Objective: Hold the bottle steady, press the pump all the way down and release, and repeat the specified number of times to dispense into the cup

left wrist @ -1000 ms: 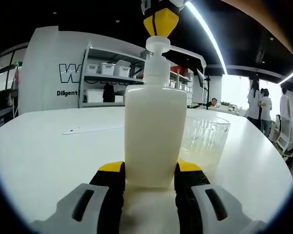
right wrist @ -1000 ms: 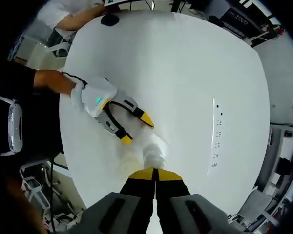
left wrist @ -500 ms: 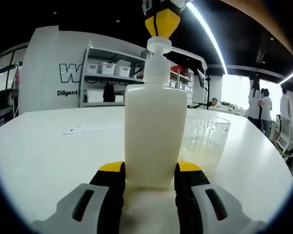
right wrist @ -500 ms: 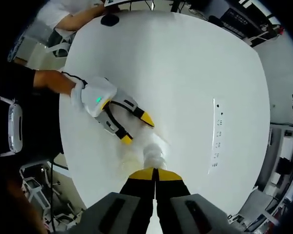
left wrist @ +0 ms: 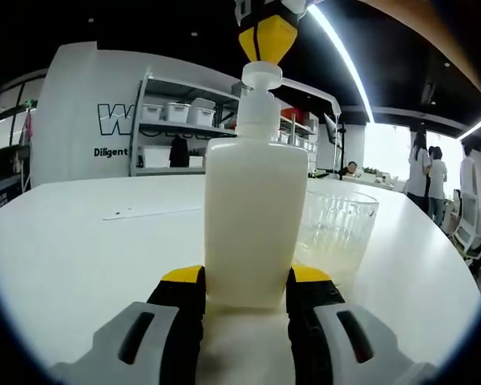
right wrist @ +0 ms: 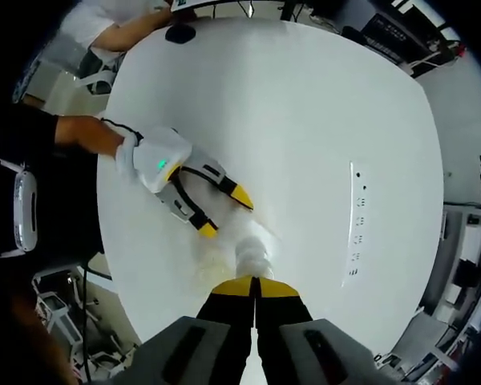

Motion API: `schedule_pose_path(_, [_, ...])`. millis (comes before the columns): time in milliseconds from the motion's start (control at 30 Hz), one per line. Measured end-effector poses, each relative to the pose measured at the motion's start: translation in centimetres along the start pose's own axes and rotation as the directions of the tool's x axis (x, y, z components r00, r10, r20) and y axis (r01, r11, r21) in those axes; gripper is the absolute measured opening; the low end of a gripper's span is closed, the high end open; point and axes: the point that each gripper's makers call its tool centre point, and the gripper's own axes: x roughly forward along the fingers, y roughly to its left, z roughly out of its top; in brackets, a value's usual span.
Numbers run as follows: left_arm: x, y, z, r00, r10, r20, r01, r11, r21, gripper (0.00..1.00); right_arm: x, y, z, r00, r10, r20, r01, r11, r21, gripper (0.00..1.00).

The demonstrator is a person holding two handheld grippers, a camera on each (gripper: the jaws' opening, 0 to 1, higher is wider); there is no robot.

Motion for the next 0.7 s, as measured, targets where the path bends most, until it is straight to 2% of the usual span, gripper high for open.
schedule_pose_path(700, [0.59,0.73,0.25,1.0,-0.001,-0.002,0.001,1.0,-0.012,0.38,0.18,0.01,0.09,1.0,-0.021,0.018,0.021,1.0,0.005,0.0])
